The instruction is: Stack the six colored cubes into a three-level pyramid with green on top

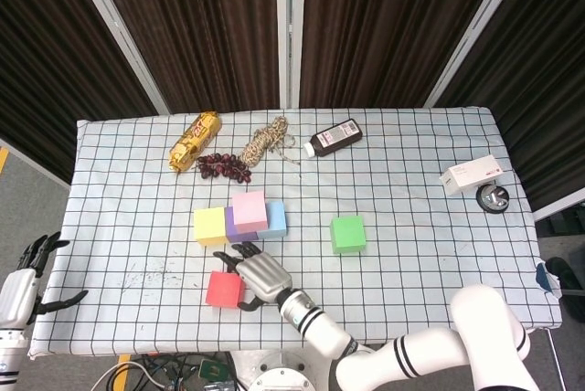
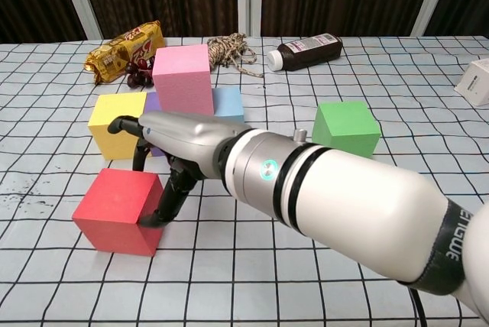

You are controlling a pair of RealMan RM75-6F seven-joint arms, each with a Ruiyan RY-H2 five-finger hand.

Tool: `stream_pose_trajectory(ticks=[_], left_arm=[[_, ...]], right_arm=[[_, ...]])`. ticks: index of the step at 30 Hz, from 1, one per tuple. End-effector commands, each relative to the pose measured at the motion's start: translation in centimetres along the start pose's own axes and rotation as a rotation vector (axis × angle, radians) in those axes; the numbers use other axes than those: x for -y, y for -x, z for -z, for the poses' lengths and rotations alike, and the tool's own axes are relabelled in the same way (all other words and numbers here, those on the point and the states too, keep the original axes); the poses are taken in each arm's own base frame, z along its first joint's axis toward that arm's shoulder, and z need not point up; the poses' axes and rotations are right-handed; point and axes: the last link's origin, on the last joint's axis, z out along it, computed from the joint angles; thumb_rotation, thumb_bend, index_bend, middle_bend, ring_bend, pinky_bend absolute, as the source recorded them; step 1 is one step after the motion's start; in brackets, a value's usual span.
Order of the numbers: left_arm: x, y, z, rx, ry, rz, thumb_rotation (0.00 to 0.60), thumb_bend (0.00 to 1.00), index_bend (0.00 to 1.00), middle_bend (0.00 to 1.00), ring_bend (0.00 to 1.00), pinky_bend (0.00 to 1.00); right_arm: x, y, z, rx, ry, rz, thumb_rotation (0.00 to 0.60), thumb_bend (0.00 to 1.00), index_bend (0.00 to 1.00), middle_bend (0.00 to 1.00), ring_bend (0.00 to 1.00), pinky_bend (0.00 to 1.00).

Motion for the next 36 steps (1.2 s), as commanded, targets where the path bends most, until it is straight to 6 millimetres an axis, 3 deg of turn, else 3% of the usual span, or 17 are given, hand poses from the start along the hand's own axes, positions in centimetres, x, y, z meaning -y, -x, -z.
stream_pose_trajectory(ticks=[1,8,13,25,36], left_arm=[[-0.1,0.0,0.0,0.001,0.002,0.0,0.6,0.0,0.04,0.18,0.0,0.05],[-0.1,-0.1,-0.1,-0.001,0.003,0.002,0.6,0.0,0.04,0.18,0.0,0.05],[-0.1,-0.2,0.0,-0.004,0.004,0.007,0.6,0.0,0.04,0.18,0.0,0.05],[-0.1,-0.1,-0.1,-0.005,0.012,0.012,0.6,0.0,0.04,0.18,0.0,0.05],[0.0,-0.3,0.0,-0.008,0.008,0.008,0.6,0.0,0.04,0.18,0.0,0.05]], right_arm=[[0.0,-0.1,0.0,0.0,-0.003,-0.004,0.6,0.17,0.0,0.32,0.0,0.0],[0.1,0.2,0.0,0.015,-0.016,-0.017,0.6,0.15,0.0,0.31,0.0,0.0],[0.4,0.0,0.2,0.02,-0.031,-0.031,0.6,0.08,0.0,0.25,0.0,0.0],[1.0,0.2,0.5,0.04,-0.027,-0.013,0.6,0.02,0.0,0.16,0.0,0.0],[1.3,1.0,-0.2,0.045,-0.011,-0.001,0.6,0.04,0.0,0.15,0.0,0.0]])
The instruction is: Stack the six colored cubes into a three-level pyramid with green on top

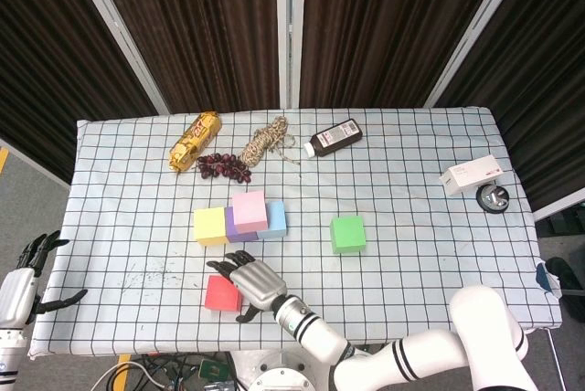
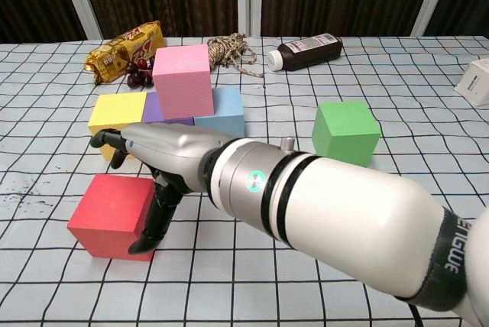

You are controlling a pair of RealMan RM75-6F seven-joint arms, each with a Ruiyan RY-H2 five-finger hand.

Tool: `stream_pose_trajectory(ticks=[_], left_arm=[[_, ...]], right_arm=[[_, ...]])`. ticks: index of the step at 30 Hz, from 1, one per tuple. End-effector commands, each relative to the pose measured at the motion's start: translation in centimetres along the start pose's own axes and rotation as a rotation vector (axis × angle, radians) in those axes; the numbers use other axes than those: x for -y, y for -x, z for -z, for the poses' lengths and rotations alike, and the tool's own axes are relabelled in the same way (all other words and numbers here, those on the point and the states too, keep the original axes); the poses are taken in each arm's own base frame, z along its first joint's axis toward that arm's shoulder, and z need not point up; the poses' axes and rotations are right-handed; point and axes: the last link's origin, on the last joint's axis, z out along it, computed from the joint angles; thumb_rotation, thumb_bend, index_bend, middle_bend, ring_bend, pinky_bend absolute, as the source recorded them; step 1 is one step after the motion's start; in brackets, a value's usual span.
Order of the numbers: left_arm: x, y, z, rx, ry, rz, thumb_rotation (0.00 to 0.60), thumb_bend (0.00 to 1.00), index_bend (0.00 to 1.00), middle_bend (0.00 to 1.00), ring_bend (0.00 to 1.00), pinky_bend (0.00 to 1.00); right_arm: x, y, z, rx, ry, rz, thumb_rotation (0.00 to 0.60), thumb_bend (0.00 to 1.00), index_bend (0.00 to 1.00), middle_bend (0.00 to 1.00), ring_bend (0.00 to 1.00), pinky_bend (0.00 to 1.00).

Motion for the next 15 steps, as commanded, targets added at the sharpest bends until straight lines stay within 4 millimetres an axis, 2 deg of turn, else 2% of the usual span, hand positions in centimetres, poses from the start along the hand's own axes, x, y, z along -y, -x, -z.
stream_pose_trajectory(ticks=[1,8,15], left_arm=[[0.06,0.04,0.04,0.001,-0.002,-0.002,0.6,0.0,0.04,0.18,0.0,0.05],[0.23,0.02,0.04,0.0,-0.006,0.0,0.6,0.0,0.04,0.18,0.0,0.05],[0.34,0.23,0.05,0.007,-0.009,0.003,0.6,0.0,0.04,0.18,0.0,0.05]], right_arm=[[0.04,0.3,-0.39,-0.005,0.011,0.007,0.6,0.05,0.0,0.16,0.0,0.0],[0.18,0.64,-0.99,-0.027,0.026,0.014,0.6,0.1,0.0,0.22,0.0,0.0],[0.24,0.36,-0.79,-0.061,0.026,0.017,0.6,0.15,0.0,0.3,0.0,0.0]])
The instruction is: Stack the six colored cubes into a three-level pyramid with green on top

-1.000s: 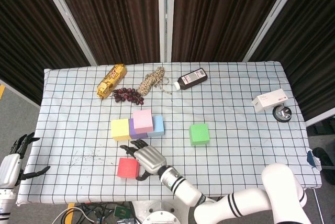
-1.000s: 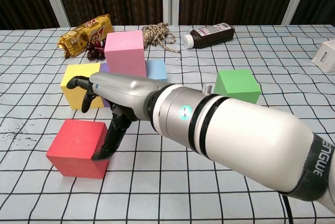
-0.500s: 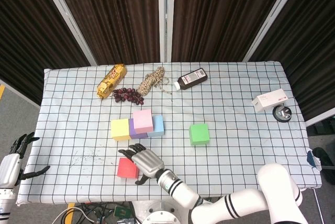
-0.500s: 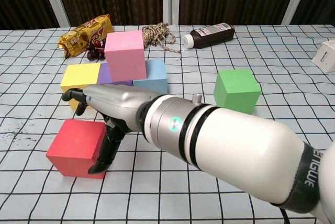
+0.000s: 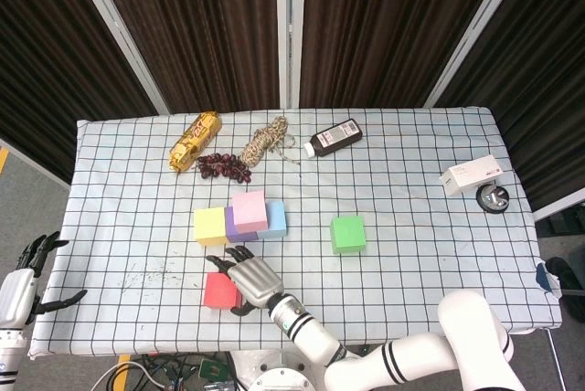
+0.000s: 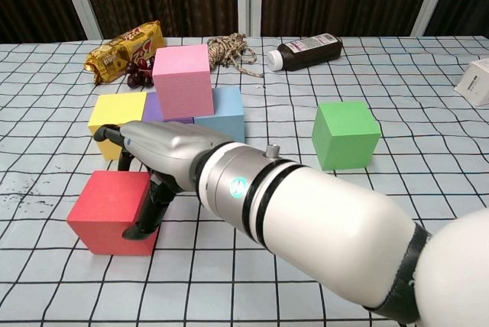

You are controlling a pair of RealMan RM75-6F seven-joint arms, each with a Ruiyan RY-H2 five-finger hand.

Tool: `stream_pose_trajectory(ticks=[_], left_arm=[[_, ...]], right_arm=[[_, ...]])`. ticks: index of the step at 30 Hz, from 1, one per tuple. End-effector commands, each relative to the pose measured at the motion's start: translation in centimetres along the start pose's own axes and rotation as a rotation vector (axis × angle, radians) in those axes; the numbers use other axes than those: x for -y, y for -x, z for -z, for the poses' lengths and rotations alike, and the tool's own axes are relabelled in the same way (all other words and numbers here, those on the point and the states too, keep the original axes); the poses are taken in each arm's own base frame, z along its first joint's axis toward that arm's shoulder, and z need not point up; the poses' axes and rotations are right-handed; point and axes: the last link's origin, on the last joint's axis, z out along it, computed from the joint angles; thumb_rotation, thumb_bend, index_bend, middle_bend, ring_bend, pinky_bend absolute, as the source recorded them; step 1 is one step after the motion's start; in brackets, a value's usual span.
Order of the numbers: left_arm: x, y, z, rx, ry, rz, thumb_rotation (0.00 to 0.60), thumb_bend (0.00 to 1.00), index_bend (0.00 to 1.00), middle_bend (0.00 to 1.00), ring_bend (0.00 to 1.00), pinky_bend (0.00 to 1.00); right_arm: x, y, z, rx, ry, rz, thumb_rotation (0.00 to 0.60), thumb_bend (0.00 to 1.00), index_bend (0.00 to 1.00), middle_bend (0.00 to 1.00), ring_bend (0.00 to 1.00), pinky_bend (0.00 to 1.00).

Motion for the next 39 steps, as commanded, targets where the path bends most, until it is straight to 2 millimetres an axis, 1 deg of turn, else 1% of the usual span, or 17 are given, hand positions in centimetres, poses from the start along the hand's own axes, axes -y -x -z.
stream_pose_trajectory(ticks=[1,6,9,13,17,20,25,29,35,39], left_arm=[[0.0,0.0,0.0,0.001,0.001,0.0,0.6,0.0,0.04,0.18,0.0,0.05],[-0.1,0.0,-0.1,-0.001,0.006,0.002,0.6,0.0,0.04,0.18,0.0,0.05],[-0.1,0.1,-0.1,0.003,0.006,0.001,0.6,0.0,0.04,0.18,0.0,0.05],[-0.2,0.2,-0.2,0.005,0.007,0.002,0.6,0.0,0.04,0.18,0.0,0.05],[-0.2,0.2,-0.2,0.008,0.009,0.001,0.6,0.0,0.04,0.18,0.0,0.05],[-0.3,0.3,-0.2,0.008,0.01,0.004,0.6,0.0,0.04,0.18,0.0,0.05],[-0.4,0.3,-0.3,0.012,0.011,0.006,0.6,0.0,0.04,0.18,0.0,0.05],[-0.3,0.4,-0.3,0.013,0.007,0.009,0.6,0.0,0.04,0.18,0.0,0.05],[-0.2,0.4,-0.3,0.016,0.004,0.012,0.6,0.0,0.04,0.18,0.0,0.05],[-0.2,0.4,-0.3,0.013,0.004,0.017,0.6,0.0,0.04,0.18,0.0,0.05]], right_arm=[[0.0,-0.2,0.1,-0.011,-0.003,-0.003,0.6,0.15,0.0,0.31,0.0,0.0],[0.1,-1.5,0.6,-0.034,-0.03,-0.024,0.6,0.16,0.0,0.36,0.01,0.0],[0.1,-2.6,1.0,-0.062,-0.048,-0.035,0.6,0.16,0.0,0.39,0.02,0.0],[0.1,-4.2,1.7,-0.095,-0.074,-0.073,0.6,0.17,0.0,0.41,0.02,0.0],[0.6,-6.6,2.2,-0.141,-0.131,-0.117,0.6,0.18,0.0,0.42,0.02,0.0],[0.8,-8.4,2.1,-0.17,-0.175,-0.116,0.6,0.18,0.0,0.42,0.02,0.0],[1.1,-11.3,1.0,-0.184,-0.23,-0.095,0.6,0.18,0.0,0.43,0.02,0.0],[1.1,-13.6,-0.6,-0.202,-0.251,-0.026,0.6,0.18,0.0,0.44,0.02,0.0],[0.7,-15.2,-3.0,-0.177,-0.232,0.014,0.6,0.18,0.0,0.44,0.02,0.0],[1.1,-15.4,-4.3,-0.157,-0.223,0.011,0.6,0.18,0.0,0.44,0.03,0.0]])
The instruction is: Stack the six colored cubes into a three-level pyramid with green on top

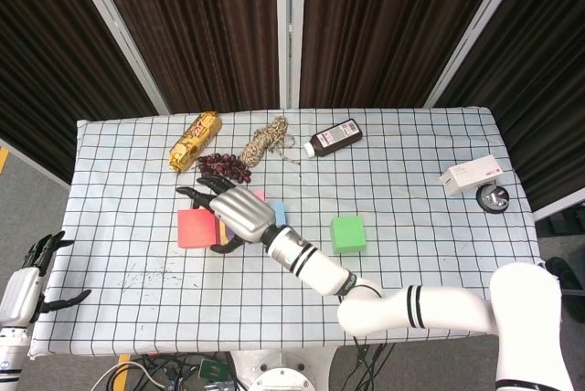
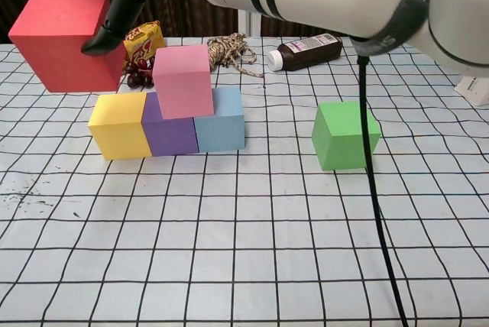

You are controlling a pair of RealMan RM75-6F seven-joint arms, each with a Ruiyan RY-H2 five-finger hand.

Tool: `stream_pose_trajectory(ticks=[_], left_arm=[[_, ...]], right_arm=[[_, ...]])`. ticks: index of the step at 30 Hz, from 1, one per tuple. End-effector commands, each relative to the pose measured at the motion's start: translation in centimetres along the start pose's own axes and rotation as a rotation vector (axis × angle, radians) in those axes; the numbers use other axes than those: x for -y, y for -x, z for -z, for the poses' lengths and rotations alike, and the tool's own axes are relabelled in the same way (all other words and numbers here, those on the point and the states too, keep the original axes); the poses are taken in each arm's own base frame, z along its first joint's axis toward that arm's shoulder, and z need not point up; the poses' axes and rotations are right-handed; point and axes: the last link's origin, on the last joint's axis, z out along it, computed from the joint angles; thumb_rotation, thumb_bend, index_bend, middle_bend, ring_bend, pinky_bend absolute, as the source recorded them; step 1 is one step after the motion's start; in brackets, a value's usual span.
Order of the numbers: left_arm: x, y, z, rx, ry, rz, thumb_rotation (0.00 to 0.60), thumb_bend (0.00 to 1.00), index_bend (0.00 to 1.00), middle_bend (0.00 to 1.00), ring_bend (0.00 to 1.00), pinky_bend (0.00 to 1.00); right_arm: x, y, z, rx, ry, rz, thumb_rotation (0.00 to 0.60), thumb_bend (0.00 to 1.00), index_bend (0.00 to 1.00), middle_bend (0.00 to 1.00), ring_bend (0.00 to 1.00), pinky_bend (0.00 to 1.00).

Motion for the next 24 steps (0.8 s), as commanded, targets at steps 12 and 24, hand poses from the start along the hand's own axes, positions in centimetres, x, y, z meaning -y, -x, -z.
stream_pose_trajectory(ticks=[12,24], left_arm=[[0.0,-0.5,0.1,-0.014,0.006,0.016,0.6,0.0,0.04,0.18,0.0,0.05],[0.2,-0.3,0.1,-0.013,0.005,0.016,0.6,0.0,0.04,0.18,0.0,0.05]], right_arm=[[0.4,0.5,-3.7,0.088,0.064,0.018,0.6,0.18,0.0,0.44,0.02,0.0],[-1.1,0.1,-5.2,0.125,0.115,0.027,0.6,0.18,0.0,0.44,0.03,0.0]])
